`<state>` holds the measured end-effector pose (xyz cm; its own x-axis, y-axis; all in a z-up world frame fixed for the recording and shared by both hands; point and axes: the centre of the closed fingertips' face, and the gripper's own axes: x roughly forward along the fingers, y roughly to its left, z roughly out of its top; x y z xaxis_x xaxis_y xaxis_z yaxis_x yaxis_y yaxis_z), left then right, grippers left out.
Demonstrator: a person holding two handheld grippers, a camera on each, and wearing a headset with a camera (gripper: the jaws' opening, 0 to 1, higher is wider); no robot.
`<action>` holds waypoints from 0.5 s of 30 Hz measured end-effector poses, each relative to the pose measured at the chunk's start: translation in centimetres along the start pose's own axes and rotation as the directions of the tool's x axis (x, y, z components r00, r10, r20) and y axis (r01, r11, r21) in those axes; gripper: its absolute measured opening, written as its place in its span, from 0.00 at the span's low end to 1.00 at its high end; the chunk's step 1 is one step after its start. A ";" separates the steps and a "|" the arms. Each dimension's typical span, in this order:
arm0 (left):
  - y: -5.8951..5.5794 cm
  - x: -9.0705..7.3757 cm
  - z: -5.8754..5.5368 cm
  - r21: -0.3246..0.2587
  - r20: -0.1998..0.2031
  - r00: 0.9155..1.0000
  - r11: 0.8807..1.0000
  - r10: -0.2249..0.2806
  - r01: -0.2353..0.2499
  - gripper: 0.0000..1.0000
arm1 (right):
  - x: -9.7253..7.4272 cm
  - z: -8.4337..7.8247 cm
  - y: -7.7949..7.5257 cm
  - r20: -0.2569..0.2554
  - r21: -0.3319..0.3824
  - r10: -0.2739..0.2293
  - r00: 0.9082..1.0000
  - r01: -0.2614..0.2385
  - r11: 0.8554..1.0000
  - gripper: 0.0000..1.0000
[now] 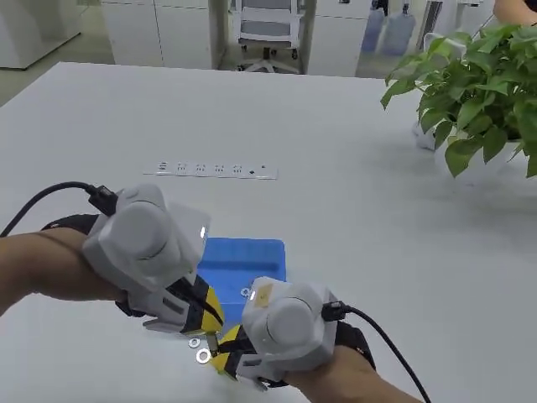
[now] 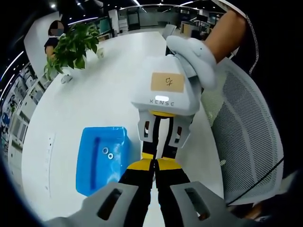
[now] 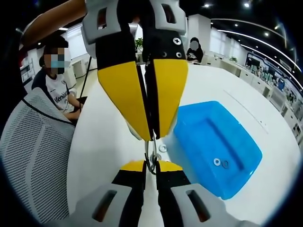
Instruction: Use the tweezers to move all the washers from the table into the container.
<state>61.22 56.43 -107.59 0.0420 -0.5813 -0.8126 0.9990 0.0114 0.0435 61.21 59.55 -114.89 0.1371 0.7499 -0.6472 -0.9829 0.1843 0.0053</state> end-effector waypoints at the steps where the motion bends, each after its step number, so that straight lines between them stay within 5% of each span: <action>1: 0.0 -0.2 0.1 0.002 0.000 1.000 1.000 -0.001 0.001 0.05 | -0.1 0.1 -0.1 0.004 0.010 -0.003 1.000 0.003 1.000 0.09; 15: 0.2 -1.5 1.5 0.026 0.003 1.000 1.000 0.006 -0.006 0.05 | -1.5 1.5 -0.3 0.028 0.004 -0.018 0.999 0.017 1.000 0.09</action>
<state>61.35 56.14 -105.48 0.0480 -0.5839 -0.8104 0.9979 -0.0064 0.0637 61.53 59.33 -112.74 0.1578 0.7642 -0.6254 -0.9798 0.1999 -0.0029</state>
